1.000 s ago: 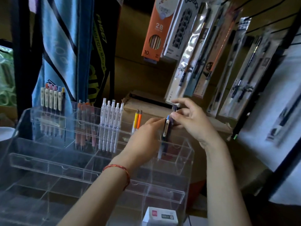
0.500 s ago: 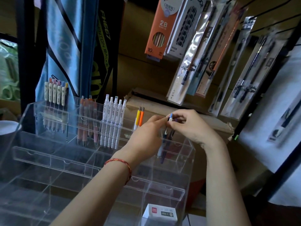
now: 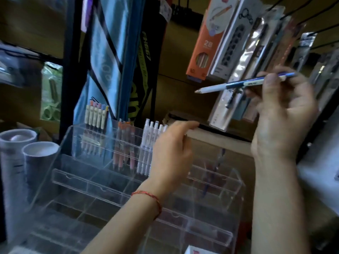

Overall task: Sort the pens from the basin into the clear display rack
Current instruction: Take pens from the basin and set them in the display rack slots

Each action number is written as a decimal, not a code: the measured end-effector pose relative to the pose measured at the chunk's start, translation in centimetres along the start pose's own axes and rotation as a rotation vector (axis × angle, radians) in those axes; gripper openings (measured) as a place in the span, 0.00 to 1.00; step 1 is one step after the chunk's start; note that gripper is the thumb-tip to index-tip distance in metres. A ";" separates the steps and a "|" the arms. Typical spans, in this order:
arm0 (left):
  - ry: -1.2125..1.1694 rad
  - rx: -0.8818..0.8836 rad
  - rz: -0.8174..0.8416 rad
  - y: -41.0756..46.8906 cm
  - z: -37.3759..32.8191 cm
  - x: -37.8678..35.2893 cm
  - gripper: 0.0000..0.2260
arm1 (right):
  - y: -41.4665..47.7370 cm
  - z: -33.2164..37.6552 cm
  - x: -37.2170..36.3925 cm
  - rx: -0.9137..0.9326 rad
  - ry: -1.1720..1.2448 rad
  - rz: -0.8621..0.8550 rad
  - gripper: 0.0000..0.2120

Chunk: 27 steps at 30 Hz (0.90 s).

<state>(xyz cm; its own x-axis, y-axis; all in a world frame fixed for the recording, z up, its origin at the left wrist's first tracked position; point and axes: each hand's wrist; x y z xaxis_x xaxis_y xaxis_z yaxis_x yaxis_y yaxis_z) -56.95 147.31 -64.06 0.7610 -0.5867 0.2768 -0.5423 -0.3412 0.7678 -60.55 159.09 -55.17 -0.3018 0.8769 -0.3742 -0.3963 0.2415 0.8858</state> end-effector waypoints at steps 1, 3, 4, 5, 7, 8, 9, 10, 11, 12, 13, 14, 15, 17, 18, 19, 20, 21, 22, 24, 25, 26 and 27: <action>-0.038 0.072 -0.203 0.8 0.6 1.7 0.16 | -0.7 -0.5 -1.7 -0.003 0.031 0.029 0.05; -0.060 0.254 -0.496 2.6 2.5 5.5 0.13 | -2.4 -2.2 -5.2 -0.060 0.047 0.122 0.05; -0.046 0.349 -0.580 3.4 3.7 7.5 0.13 | -3.3 -3.4 -7.0 -0.113 0.051 0.171 0.05; -0.037 0.430 -0.623 4.0 5.0 9.3 0.14 | -4.1 -4.5 -8.7 -0.159 0.039 0.221 0.04; -0.026 0.526 -0.582 4.5 7.6 11.8 0.17 | -5.1 -6.8 -11.6 -0.187 -0.056 0.329 0.05; -0.014 0.553 -0.513 4.5 8.8 12.5 0.19 | -5.4 -7.8 -12.7 -0.191 -0.116 0.384 0.05; -0.002 0.567 -0.430 4.4 9.7 12.9 0.21 | -5.7 -8.7 -13.6 -0.211 -0.169 0.435 0.06; 0.007 0.566 -0.349 4.2 10.5 13.1 0.22 | -5.9 -9.5 -14.3 -0.250 -0.209 0.483 0.05; 0.007 0.556 -0.276 4.0 11.2 13.1 0.23 | -6.1 -10.1 -14.7 -0.299 -0.242 0.529 0.04; -0.002 0.544 -0.211 3.8 11.6 13.0 0.24 | -6.3 -10.6 -15.1 -0.345 -0.278 0.572 0.03; -0.013 0.545 -0.159 3.6 11.9 12.8 0.25 | -6.4 -11.0 -15.4 -0.382 -0.313 0.605 0.03; -0.027 0.557 -0.118 3.4 12.1 12.6 0.25 | -6.6 -11.3 -15.5 -0.414 -0.336 0.625 0.04; -0.047 0.572 -0.088 3.3 12.2 12.4 0.24 | -6.7 -11.6 -15.7 -0.452 -0.350 0.637 0.05; -0.091 0.590 -0.044 3.0 12.1 12.0 0.24 | -6.9 -11.9 -15.8 -0.542 -0.377 0.666 0.07; -0.102 0.591 -0.032 2.9 12.1 11.9 0.25 | -7.1 -12.1 -15.9 -0.576 -0.392 0.697 0.08; -0.098 0.583 -0.026 2.8 12.2 11.7 0.25 | -7.2 -12.3 -15.8 -0.592 -0.411 0.734 0.07; -0.087 0.574 -0.026 2.9 12.3 11.6 0.26 | -7.4 -12.5 -15.8 -0.601 -0.432 0.768 0.07; -0.076 0.567 -0.029 3.0 12.6 11.6 0.26 | -7.7 -12.6 -15.8 -0.616 -0.452 0.795 0.06; -0.068 0.560 -0.034 3.1 12.8 11.6 0.26 | -8.1 -12.8 -15.7 -0.637 -0.468 0.815 0.07; -0.055 0.549 -0.033 3.2 13.0 11.7 0.26 | -8.7 -13.3 -15.3 -0.683 -0.502 0.835 0.09; -0.053 0.545 -0.028 3.2 13.0 11.7 0.25 | -8.9 -13.5 -15.1 -0.708 -0.510 0.838 0.09; -0.057 0.542 -0.026 3.2 13.0 11.8 0.25 | -9.1 -13.6 -15.0 -0.729 -0.504 0.836 0.09; -0.062 0.537 -0.026 3.2 13.0 11.9 0.24 | -9.1 -13.7 -14.9 -0.739 -0.493 0.830 0.08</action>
<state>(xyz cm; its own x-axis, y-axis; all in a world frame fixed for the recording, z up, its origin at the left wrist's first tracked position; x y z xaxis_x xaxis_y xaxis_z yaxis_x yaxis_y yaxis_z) -54.28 129.69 -65.84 0.7629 -0.6098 0.2149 -0.6418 -0.6740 0.3659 -64.32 138.12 -61.38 -0.4000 0.7555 0.5189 -0.6863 -0.6221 0.3767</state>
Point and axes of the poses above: each hand's wrist, its own y-axis towards the middle knuckle, its own x-axis out of the back of the hand, z = x × y, and after that the axes turned 15 degrees about y, right-handed
